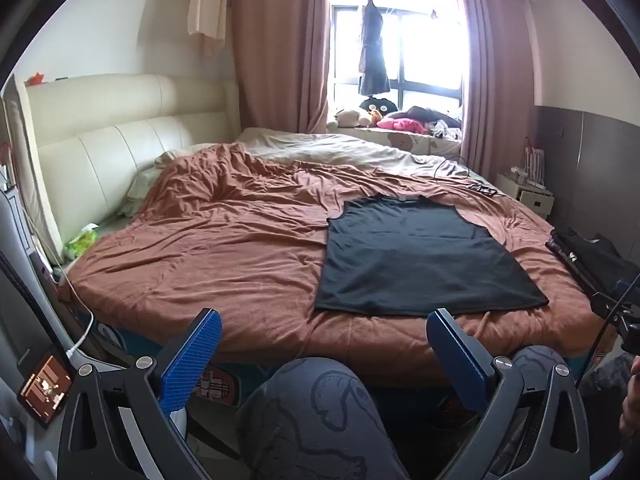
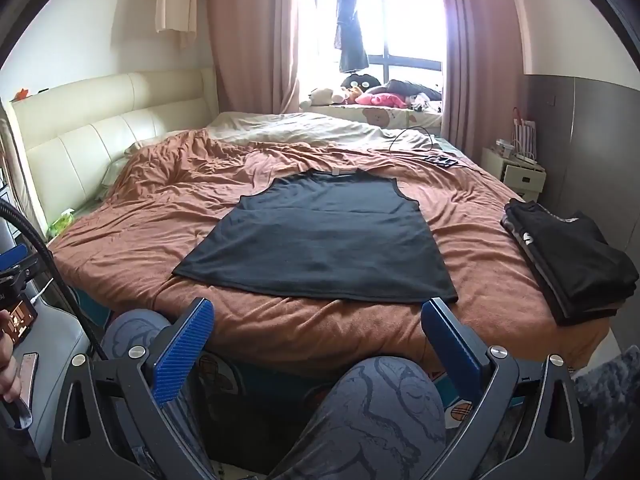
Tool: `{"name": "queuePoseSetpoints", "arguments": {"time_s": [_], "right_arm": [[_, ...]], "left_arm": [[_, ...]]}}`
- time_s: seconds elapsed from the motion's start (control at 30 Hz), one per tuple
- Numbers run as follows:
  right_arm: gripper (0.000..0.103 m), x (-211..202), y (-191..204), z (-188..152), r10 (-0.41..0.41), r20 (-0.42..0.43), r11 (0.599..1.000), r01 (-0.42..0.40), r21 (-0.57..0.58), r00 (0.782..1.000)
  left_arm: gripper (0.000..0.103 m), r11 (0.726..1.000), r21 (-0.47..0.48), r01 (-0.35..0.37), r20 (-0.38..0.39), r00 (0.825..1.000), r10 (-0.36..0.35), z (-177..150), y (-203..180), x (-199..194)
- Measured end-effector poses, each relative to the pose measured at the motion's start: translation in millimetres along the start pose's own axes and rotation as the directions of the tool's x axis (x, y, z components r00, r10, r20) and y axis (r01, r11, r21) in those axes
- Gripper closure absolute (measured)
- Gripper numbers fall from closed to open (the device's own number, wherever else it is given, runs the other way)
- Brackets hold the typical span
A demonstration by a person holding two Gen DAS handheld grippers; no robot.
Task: Fold small clothes
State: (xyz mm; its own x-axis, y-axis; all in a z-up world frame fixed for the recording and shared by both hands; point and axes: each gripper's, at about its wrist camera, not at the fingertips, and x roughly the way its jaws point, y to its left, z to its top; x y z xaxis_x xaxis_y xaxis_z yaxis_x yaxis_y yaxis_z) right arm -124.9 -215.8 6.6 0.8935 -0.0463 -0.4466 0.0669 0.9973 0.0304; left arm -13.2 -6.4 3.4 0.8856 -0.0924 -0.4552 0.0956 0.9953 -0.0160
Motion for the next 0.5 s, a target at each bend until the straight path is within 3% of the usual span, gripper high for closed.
{"name": "queuePoseSetpoints", "arguments": {"time_s": [0.5], "right_arm": [[0.0,-5.4,-3.7,-1.2,-0.007,0.012,1.0,0.007,0.003,1.0]], "left_arm": [[0.0,1.0,0.0,0.022,0.007,1.0,-0.022,1.4,-1.5,-4.7]]}}
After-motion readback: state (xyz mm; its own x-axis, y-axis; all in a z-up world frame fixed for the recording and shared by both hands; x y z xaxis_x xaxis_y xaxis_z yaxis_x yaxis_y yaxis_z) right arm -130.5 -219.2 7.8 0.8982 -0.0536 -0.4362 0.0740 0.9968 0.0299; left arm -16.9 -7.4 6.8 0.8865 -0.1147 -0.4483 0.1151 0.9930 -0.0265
